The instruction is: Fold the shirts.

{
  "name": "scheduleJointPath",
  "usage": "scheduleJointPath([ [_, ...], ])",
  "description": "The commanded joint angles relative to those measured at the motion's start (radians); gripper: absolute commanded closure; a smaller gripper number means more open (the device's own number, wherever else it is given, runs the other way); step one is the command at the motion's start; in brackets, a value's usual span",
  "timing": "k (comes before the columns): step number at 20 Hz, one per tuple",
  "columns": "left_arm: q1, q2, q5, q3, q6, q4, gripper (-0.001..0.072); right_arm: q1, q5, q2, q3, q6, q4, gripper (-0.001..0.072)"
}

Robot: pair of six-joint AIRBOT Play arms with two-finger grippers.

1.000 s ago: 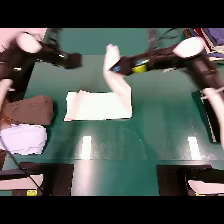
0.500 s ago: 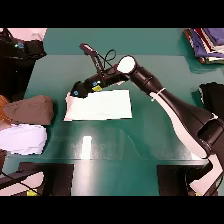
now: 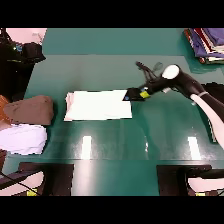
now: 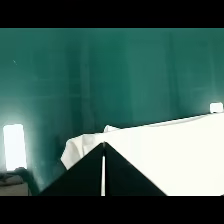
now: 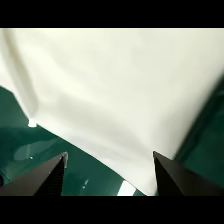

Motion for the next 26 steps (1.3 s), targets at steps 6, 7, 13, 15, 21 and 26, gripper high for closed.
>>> scheduleJointPath([
  [6,-0.008,0.0,0.039,-0.005,0.006,-0.075,0.0682,-0.044,-0.136,-0.1,-0.159,-0.04,0.23,0.0088],
  [7,-0.008,0.0,0.034,-0.005,0.006,-0.077,0.0682,-0.019,-0.141,-0.141,-0.117,-0.041,0.249,0.0091],
  [13,-0.021,0.0,0.011,-0.005,0.008,-0.135,0.0683,0.065,-0.15,-0.292,0.13,-0.082,0.285,0.0694],
  [15,-0.064,0.0,0.014,-0.005,0.008,-0.134,0.0683,0.045,-0.15,-0.28,0.182,-0.082,0.28,0.0695],
  [21,-0.249,0.0,0.082,-0.005,0.008,-0.131,0.0683,-0.245,-0.133,-0.05,0.289,0.009,-0.064,0.0695],
  [26,-0.345,0.0,0.154,-0.005,0.006,-0.132,0.0682,-0.631,-0.125,0.109,0.36,0.01,-0.159,0.0695],
])
